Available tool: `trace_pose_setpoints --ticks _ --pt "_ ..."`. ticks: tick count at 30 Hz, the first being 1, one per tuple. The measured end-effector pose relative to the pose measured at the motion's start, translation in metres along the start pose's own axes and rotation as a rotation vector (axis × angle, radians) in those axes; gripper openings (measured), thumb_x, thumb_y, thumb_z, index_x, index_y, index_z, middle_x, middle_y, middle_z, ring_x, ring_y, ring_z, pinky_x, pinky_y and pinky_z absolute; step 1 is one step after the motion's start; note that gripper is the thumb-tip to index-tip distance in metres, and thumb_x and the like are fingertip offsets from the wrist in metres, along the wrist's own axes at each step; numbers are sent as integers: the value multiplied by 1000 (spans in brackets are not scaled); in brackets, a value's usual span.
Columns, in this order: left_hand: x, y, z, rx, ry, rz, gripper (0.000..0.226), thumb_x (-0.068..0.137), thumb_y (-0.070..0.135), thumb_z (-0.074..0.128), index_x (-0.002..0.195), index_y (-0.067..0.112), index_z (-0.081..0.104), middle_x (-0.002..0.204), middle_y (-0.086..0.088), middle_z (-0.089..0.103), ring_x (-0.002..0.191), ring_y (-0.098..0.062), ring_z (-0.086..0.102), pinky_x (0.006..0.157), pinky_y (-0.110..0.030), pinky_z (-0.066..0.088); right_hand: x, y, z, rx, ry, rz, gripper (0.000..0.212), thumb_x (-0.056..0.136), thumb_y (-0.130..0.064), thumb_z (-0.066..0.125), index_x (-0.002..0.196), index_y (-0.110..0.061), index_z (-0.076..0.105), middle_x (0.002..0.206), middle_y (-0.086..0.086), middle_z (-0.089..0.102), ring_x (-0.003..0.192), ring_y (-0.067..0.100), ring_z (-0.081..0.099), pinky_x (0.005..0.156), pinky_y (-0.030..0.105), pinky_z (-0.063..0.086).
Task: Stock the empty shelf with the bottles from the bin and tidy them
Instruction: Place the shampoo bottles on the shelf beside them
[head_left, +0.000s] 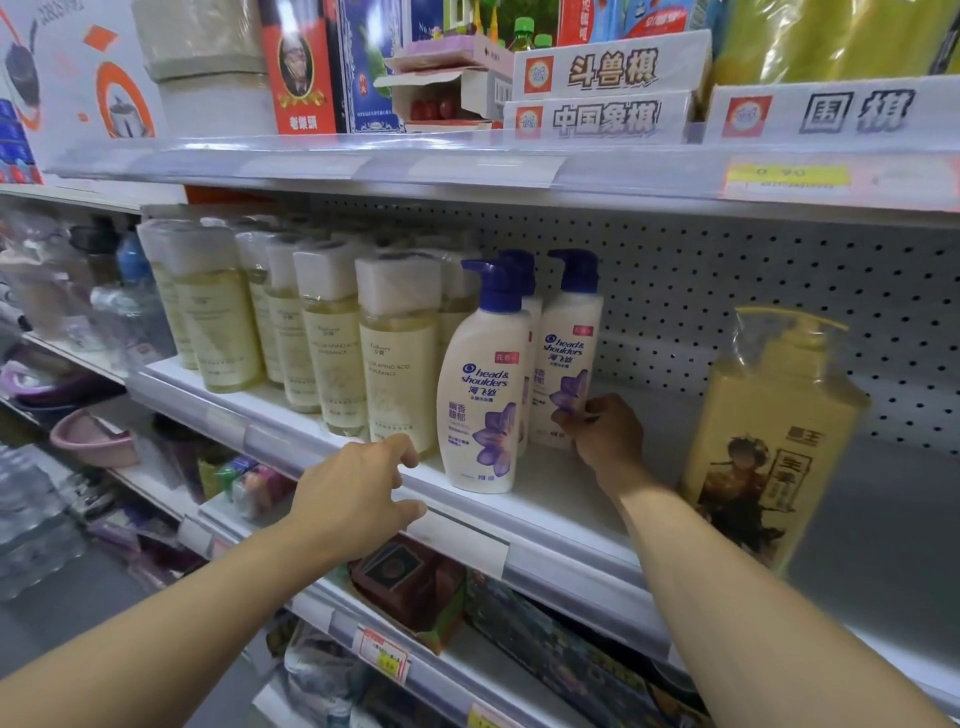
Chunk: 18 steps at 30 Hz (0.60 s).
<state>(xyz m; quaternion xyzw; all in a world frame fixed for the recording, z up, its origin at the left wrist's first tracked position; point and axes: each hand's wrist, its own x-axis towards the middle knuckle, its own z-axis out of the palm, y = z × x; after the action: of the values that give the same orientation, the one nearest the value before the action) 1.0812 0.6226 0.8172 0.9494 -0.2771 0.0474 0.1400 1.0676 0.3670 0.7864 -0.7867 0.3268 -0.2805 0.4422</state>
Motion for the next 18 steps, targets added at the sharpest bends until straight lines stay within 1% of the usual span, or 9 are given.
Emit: trace_pose_setpoints --ticks 3,6,12,15,18 --pt "1 -1 -1 6 -1 -15 42 82 46 66 117 31 49 103 13 60 97 -10 58 81 -32 51 3 -8 7 -28 -26 -21 38 84 -29 71 108 -3 58 111 13 64 100 27 60 71 24 35" --pt "2 -3 -2 10 4 -27 42 81 46 66 117 31 49 99 15 57 98 -10 58 81 -33 51 7 -12 13 -63 -63 -20 24 87 -23 67 103 -7 58 113 15 64 103 27 59 70 21 34" --pt "1 -3 0 34 7 -58 43 82 47 66 117 30 49 102 13 59 97 -11 58 80 -31 51 9 -18 18 -182 -116 -73 28 90 -20 63 112 -4 59 118 13 64 108 27 59 69 19 31" --pt "0 -3 2 38 14 -65 43 82 47 66 118 30 49 102 13 59 97 -10 57 78 -30 49 7 -20 18 -218 -162 -102 27 91 -13 57 117 -5 57 122 14 63 113 27 57 67 17 30" --pt "0 -3 1 47 13 -59 43 82 47 66 118 31 49 105 13 60 97 -10 57 76 -29 48 2 -23 18 -232 -188 -134 31 91 -8 52 122 -4 55 124 16 61 116 30 55 83 22 39"
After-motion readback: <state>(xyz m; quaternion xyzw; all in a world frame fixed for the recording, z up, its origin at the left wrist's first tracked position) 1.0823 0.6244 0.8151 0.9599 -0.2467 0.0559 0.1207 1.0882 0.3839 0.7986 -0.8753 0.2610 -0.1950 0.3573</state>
